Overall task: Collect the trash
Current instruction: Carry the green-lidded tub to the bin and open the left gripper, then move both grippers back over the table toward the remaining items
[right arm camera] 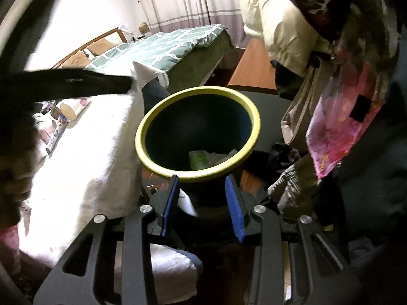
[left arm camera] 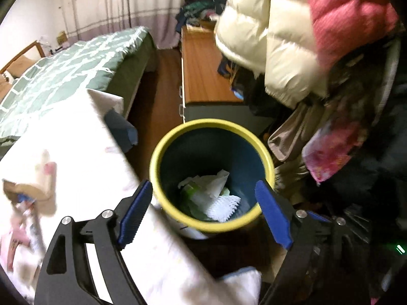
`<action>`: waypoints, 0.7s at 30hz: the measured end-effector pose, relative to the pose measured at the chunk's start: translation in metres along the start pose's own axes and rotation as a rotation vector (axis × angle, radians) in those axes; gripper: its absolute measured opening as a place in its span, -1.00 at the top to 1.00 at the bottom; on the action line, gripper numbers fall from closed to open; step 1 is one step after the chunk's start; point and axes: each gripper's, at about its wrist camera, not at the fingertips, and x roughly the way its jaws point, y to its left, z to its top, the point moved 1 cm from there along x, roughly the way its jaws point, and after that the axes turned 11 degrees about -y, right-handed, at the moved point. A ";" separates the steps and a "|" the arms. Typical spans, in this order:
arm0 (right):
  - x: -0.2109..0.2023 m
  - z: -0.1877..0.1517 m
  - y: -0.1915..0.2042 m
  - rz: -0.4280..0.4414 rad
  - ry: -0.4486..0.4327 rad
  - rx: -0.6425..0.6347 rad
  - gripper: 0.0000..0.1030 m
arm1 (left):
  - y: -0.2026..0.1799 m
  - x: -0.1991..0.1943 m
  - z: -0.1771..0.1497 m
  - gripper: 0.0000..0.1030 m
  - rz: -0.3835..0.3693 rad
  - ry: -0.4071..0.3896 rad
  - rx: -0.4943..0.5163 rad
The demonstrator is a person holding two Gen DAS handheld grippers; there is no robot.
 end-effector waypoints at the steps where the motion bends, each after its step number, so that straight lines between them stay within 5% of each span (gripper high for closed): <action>1: 0.002 0.001 0.004 0.006 0.002 -0.004 0.30 | 0.006 -0.021 -0.004 -0.64 0.002 -0.022 -0.008; 9: 0.003 0.004 0.075 0.117 -0.001 -0.089 0.30 | 0.073 -0.148 -0.036 -0.74 0.123 -0.146 -0.108; 21: -0.004 -0.027 0.240 0.432 0.079 -0.347 0.30 | 0.195 -0.314 -0.132 -0.79 0.486 -0.281 -0.300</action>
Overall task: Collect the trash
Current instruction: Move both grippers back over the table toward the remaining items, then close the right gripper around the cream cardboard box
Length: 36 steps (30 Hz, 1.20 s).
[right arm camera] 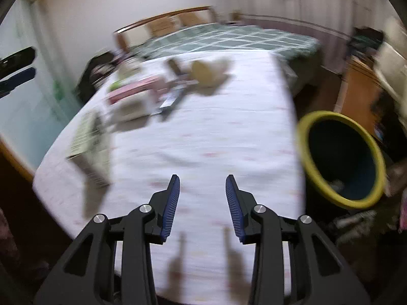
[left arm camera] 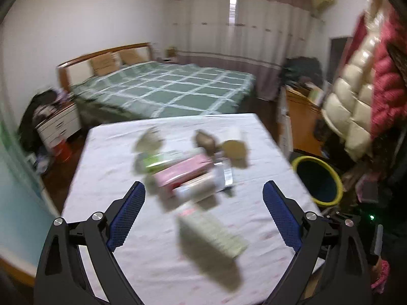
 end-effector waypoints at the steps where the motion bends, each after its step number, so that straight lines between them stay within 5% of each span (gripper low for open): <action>1: 0.002 0.000 0.011 0.033 0.006 -0.018 0.30 | 0.015 -0.006 -0.005 -0.79 0.028 0.001 -0.021; 5: 0.005 0.001 0.056 0.173 0.020 -0.086 0.30 | 0.063 -0.024 -0.023 -0.79 0.093 0.005 -0.089; 10: 0.026 -0.003 0.093 0.217 0.050 -0.135 0.29 | 0.088 -0.032 -0.037 -0.79 0.102 0.001 -0.118; 24: 0.062 0.008 0.105 0.179 0.024 -0.158 0.29 | 0.073 -0.021 -0.047 -0.79 0.075 0.029 -0.131; 28: 0.063 0.012 0.105 0.185 0.011 -0.181 0.09 | 0.073 -0.020 -0.047 -0.79 0.074 0.031 -0.134; 36: 0.082 0.018 0.112 0.238 0.044 -0.153 0.17 | 0.070 -0.018 -0.051 -0.79 0.063 0.046 -0.135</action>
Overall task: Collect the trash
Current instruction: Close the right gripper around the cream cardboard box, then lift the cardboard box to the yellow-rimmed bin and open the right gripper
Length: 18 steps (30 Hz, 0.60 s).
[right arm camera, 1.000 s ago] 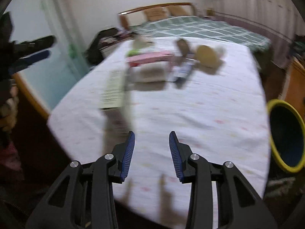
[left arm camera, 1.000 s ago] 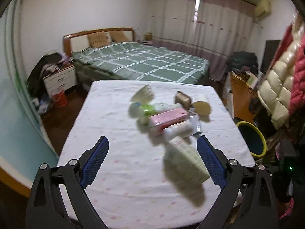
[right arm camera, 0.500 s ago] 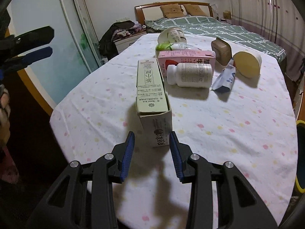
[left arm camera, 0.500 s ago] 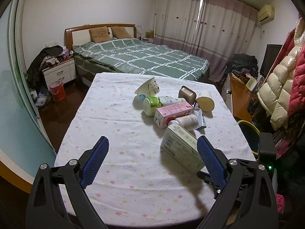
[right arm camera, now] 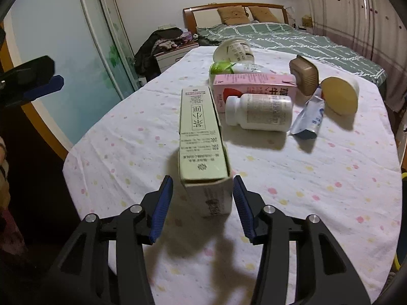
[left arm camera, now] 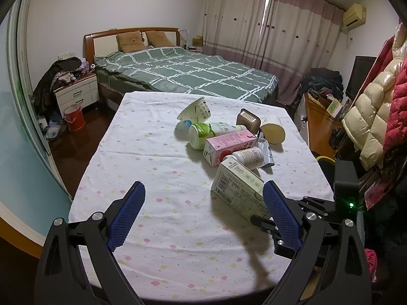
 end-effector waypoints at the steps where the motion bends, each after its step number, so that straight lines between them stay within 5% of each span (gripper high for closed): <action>1: 0.000 0.001 -0.001 -0.002 -0.002 0.005 0.33 | 0.000 0.000 0.000 -0.79 0.000 0.001 -0.001; 11: -0.039 -0.001 -0.010 0.016 -0.070 0.040 0.44 | -0.004 0.012 -0.003 -0.79 -0.012 0.023 0.004; 18: -0.090 -0.010 -0.043 -0.064 -0.143 0.110 0.45 | -0.008 0.017 -0.005 -0.79 -0.030 0.021 0.001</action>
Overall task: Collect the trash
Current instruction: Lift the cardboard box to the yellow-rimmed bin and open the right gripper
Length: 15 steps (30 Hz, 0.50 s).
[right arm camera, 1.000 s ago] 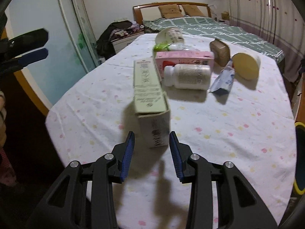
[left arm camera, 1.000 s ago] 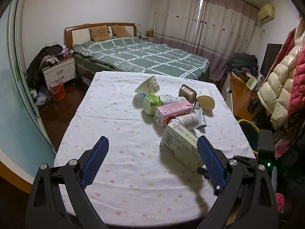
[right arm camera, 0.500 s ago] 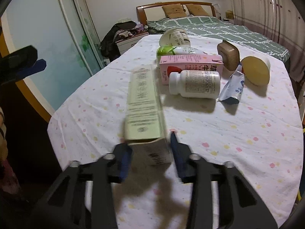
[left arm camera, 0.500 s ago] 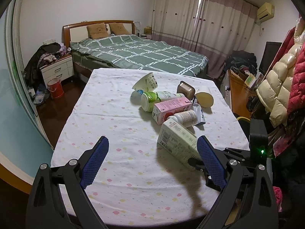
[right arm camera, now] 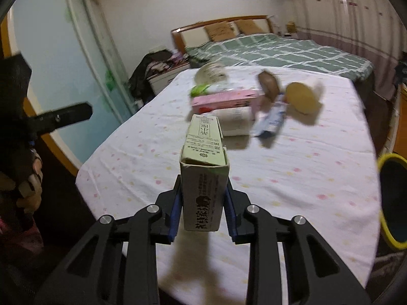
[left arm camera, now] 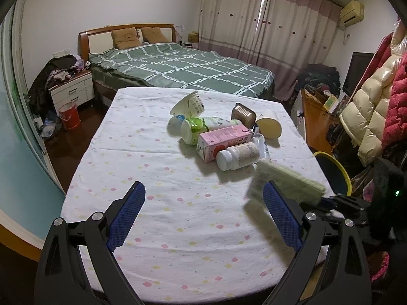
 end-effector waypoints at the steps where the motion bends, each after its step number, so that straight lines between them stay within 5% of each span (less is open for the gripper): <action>1: -0.005 0.001 -0.005 -0.015 -0.009 0.009 0.45 | -0.001 0.001 0.000 -0.79 -0.004 -0.002 0.001; 15: -0.078 0.004 -0.167 -0.501 -0.135 0.213 0.45 | -0.034 0.034 -0.007 -0.79 -0.069 0.043 0.049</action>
